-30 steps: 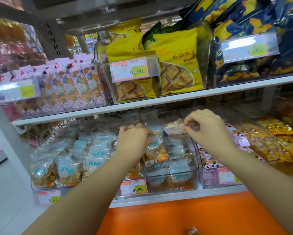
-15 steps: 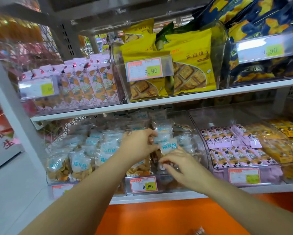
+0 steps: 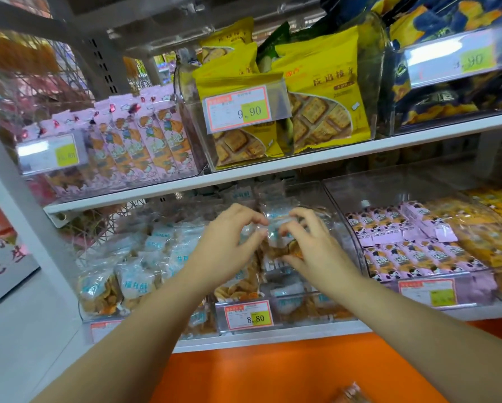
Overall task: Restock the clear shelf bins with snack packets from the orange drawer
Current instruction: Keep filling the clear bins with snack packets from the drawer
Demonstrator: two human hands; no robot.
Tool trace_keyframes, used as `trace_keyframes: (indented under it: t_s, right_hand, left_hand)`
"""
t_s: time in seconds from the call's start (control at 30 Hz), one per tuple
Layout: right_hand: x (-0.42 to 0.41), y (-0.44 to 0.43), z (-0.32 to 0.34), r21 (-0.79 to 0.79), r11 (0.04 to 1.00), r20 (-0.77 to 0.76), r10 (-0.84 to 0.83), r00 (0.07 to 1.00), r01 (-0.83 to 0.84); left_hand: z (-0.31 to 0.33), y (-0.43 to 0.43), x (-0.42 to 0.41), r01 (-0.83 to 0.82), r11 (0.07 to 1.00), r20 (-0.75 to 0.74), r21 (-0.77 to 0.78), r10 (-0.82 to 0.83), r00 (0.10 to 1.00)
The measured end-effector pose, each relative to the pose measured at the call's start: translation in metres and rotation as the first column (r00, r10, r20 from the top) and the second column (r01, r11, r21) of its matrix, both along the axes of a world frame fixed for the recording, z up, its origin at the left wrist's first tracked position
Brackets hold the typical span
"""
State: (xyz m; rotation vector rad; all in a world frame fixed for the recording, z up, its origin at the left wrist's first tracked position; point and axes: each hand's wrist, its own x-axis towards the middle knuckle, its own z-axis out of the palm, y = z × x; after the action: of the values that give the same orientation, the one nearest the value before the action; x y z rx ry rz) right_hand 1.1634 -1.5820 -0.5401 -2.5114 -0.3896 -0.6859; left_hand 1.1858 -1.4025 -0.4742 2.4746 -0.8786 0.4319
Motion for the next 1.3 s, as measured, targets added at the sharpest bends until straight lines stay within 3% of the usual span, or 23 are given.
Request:
trace_keyframes:
  t_s: [0.13,0.23,0.4,0.47,0.53,0.63,0.73,0.87,0.93,1.0,1.1,1.17,1.3]
  right_hand:
    - [0.004,0.003,-0.003,-0.096,0.995,-0.018,0.039,0.999,-0.040]
    - [0.000,0.002,-0.009,-0.182,0.982,-0.042,0.048,0.998,-0.055]
    - [-0.002,-0.020,0.012,-0.072,0.984,-0.171,0.150,0.974,-0.164]
    - [0.004,-0.036,0.026,-0.120,0.992,-0.075,0.027,0.997,-0.036]
    - [0.014,-0.052,0.033,-0.297,0.940,-0.037,-0.185,0.982,0.166]
    - [0.032,-0.063,0.032,-0.506,0.833,-0.200,-0.366,0.909,0.224]
    - [0.044,-0.062,0.035,-0.514,0.844,-0.384,-0.385,0.839,0.152]
    - [0.052,-0.064,0.034,-0.462,0.878,-0.433,-0.347,0.832,0.125]
    - [0.050,-0.065,0.030,-0.342,0.920,-0.344,-0.313,0.885,0.192]
    - [0.045,-0.065,0.032,-0.124,0.945,-0.079,-0.313,0.946,0.302]
    - [0.029,-0.066,0.037,0.173,0.934,0.218,-0.347,0.912,0.314]
    - [0.017,-0.064,0.033,0.211,0.944,0.277,-0.306,0.911,0.254]
    - [-0.005,-0.058,0.017,0.104,0.992,0.367,-0.105,0.924,0.072]
  left_hand:
    - [-0.019,0.022,0.002,-0.007,0.923,0.108,0.385,-0.037,0.993]
    - [-0.032,0.028,0.005,-0.046,0.836,0.253,0.546,-0.113,0.961]
    - [-0.037,0.022,0.008,-0.062,0.840,0.313,0.539,-0.132,0.940]
    - [-0.036,0.024,0.009,-0.044,0.843,0.290,0.536,-0.135,0.948]
    - [-0.035,0.025,0.008,-0.034,0.841,0.259,0.540,-0.128,0.957]
    - [-0.036,0.026,0.007,-0.036,0.842,0.273,0.538,-0.134,0.953]
    - [-0.036,0.026,0.007,-0.035,0.853,0.278,0.520,-0.130,0.952]
    - [-0.034,0.018,0.002,-0.069,0.871,0.342,0.487,-0.117,0.933]
    - [-0.035,0.012,0.000,-0.131,0.866,0.388,0.483,-0.078,0.918]
    - [-0.036,0.004,-0.002,-0.199,0.850,0.405,0.488,-0.019,0.914]
    - [-0.038,-0.003,-0.002,-0.263,0.815,0.403,0.516,0.040,0.914]
    - [-0.040,-0.006,-0.002,-0.278,0.802,0.383,0.529,0.066,0.921]
    - [-0.037,-0.013,-0.008,-0.309,0.774,0.409,0.553,0.072,0.910]
